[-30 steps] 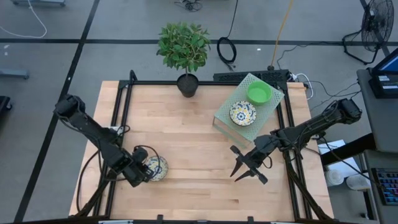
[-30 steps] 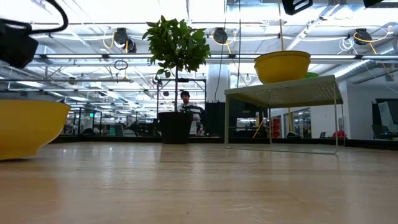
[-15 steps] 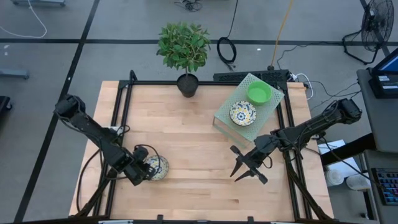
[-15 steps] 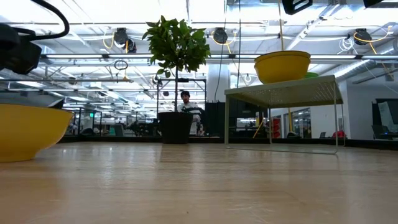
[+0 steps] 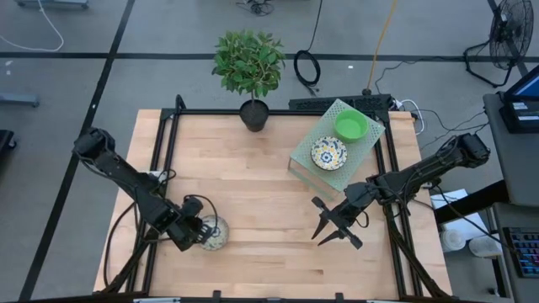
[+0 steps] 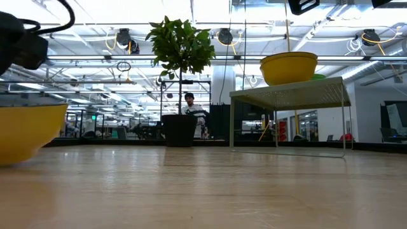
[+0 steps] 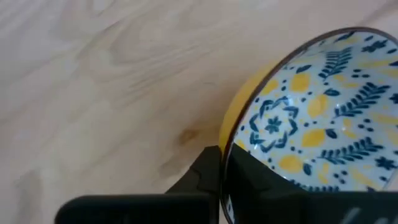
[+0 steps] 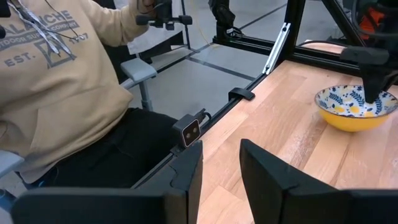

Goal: Pick & Place Mini bowls
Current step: Stack the white patterned bowl on the white patterned bowls on the shelf

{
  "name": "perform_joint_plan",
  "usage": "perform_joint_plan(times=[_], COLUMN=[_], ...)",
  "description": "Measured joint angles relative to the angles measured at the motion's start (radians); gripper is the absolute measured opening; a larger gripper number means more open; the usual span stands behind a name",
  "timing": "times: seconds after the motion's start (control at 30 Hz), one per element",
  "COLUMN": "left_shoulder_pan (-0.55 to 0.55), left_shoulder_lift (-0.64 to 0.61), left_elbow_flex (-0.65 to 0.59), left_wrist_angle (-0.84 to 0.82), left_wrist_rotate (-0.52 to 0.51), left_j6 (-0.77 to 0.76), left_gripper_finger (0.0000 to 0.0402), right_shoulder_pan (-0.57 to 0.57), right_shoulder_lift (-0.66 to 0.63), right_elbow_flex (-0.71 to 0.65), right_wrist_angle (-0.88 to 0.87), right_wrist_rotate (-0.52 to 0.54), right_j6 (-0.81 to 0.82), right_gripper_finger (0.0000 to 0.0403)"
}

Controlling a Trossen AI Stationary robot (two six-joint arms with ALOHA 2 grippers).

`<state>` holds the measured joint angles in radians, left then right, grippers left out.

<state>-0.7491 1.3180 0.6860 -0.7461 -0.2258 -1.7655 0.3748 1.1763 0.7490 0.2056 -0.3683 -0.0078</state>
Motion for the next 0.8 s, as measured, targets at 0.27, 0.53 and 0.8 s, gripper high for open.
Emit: perform_joint_plan(times=[0.27, 0.53, 0.8], left_shoulder_pan=[0.008, 0.012, 0.114], left_shoulder_lift=[0.004, 0.004, 0.003], left_elbow_flex=[-0.002, -0.004, 0.032], left_wrist_angle=[-0.003, 0.217, 0.775], left_wrist_rotate=[-0.182, -0.543, -0.889], left_j6=[0.206, 0.679, 1.517], left_gripper_finger=[0.0012, 0.001, 0.001], right_shoulder_pan=[0.0, 0.0, 0.0], right_shoulder_lift=[0.0, 0.0, 0.0], right_elbow_flex=[0.0, 0.0, 0.0], right_wrist_angle=[0.0, 0.001, 0.043], right_wrist_rotate=[0.0, 0.0, 0.001], right_j6=[0.0, 0.0, -0.004], right_gripper_finger=[0.0093, 0.0094, 0.0095])
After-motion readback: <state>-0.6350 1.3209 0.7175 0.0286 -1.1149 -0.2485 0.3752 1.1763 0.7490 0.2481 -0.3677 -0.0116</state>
